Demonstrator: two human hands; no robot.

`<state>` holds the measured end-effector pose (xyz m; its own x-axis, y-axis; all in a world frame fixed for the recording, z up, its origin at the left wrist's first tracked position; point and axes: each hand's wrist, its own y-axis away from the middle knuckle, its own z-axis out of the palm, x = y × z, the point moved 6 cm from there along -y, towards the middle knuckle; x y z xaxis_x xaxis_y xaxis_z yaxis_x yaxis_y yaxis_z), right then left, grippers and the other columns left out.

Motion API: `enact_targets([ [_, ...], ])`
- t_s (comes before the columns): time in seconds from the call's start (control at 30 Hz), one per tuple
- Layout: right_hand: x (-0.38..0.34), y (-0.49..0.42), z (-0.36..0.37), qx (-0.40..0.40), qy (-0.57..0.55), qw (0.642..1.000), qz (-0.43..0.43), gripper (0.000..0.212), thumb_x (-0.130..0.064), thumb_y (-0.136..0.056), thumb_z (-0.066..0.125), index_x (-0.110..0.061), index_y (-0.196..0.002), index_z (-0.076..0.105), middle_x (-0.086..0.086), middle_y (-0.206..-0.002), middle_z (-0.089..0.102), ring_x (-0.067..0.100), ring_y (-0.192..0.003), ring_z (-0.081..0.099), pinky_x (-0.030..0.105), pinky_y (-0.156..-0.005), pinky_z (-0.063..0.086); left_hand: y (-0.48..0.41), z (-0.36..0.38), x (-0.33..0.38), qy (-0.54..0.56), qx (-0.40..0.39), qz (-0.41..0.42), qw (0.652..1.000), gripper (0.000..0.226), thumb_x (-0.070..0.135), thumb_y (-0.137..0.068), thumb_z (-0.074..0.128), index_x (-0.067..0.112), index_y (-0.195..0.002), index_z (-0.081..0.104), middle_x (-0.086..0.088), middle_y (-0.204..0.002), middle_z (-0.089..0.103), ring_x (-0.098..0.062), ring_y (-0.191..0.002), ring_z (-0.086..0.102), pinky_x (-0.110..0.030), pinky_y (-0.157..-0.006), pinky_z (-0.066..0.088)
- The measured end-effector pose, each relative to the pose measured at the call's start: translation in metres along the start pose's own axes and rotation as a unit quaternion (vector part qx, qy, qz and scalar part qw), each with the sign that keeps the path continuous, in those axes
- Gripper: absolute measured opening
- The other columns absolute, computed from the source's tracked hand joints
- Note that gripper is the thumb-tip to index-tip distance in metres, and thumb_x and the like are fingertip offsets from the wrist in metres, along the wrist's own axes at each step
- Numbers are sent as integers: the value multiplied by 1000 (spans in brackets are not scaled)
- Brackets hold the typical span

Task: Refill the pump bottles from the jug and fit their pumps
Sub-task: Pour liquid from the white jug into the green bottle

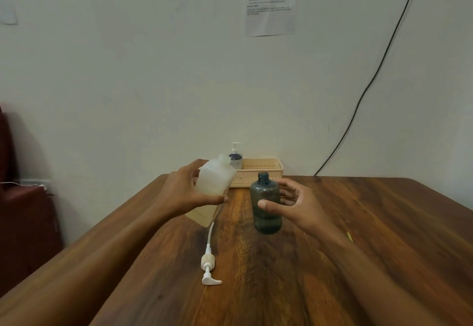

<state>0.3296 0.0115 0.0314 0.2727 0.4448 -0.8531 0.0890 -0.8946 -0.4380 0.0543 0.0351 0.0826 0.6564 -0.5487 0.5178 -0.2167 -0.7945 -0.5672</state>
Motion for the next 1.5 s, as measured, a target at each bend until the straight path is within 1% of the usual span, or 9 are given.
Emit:
enact_targets([
  [0.07,-1,-1,-1,3,-4,1000,-3,79,-47,-64,91,-22,-135,66,-9,-129,73,3,-119,67,11,-85,56,5,1,-8,39,12,-25,999,92,57,-60,92,30,-140,54,8,-128,65,-12,-111,64,-31,-84,61],
  [0.2,-2,-1,-3,11,-15,1000,-3,84,-47,-63,91,-20,-137,65,-2,-134,72,15,-125,68,31,-103,57,13,6,-21,100,31,-65,992,91,58,-60,92,29,-138,55,4,-130,67,-17,-114,65,-47,-91,60],
  [0.33,-2,-1,-4,11,-12,1000,-2,86,-49,-62,91,-19,-138,64,0,-137,71,18,-127,67,41,-109,55,17,5,-30,111,44,-81,990,98,69,-53,90,31,-136,56,5,-128,67,-18,-115,65,-49,-90,60],
  [0.47,3,-1,-6,10,-14,1000,-4,81,-48,-63,92,-22,-135,66,-5,-134,72,13,-125,68,24,-98,57,24,1,-42,105,66,-100,987,101,73,-50,87,28,-135,55,3,-126,66,-20,-111,66,-47,-88,61],
  [0.67,6,-2,-6,11,-21,1000,-4,75,-47,-64,92,-26,-132,67,-10,-128,74,6,-119,69,12,-80,57,45,1,-68,65,101,-122,985,94,55,-58,93,26,-138,53,1,-128,65,-19,-107,65,-36,-83,60],
  [1.0,7,2,-1,11,-18,1000,11,76,-46,-62,93,-28,-132,67,-17,-125,72,-2,-113,67,7,-74,54,66,9,-104,48,78,-158,983,96,55,-56,92,26,-139,53,-3,-133,65,-19,-110,63,-35,-81,60],
  [1.17,7,3,-1,18,-14,1000,19,87,-53,-58,91,-25,-136,64,-13,-128,69,0,-113,65,12,-81,52,70,13,-108,65,73,-169,981,100,57,-52,88,22,-139,53,-5,-134,65,-19,-109,62,-34,-81,59],
  [1.33,7,4,-3,21,-15,999,20,78,-50,-61,93,-29,-131,66,-17,-126,70,-4,-111,65,4,-70,53,72,13,-112,86,62,-181,978,101,55,-53,87,20,-140,50,-7,-136,63,-21,-110,61,-40,-85,60],
  [1.5,5,3,-7,28,-26,999,20,86,-52,-57,94,-26,-134,65,-6,-133,71,11,-122,67,16,-85,54,73,13,-109,57,33,-181,981,115,69,-53,87,22,-148,42,-6,-145,56,-27,-123,59,-50,-93,58],
])
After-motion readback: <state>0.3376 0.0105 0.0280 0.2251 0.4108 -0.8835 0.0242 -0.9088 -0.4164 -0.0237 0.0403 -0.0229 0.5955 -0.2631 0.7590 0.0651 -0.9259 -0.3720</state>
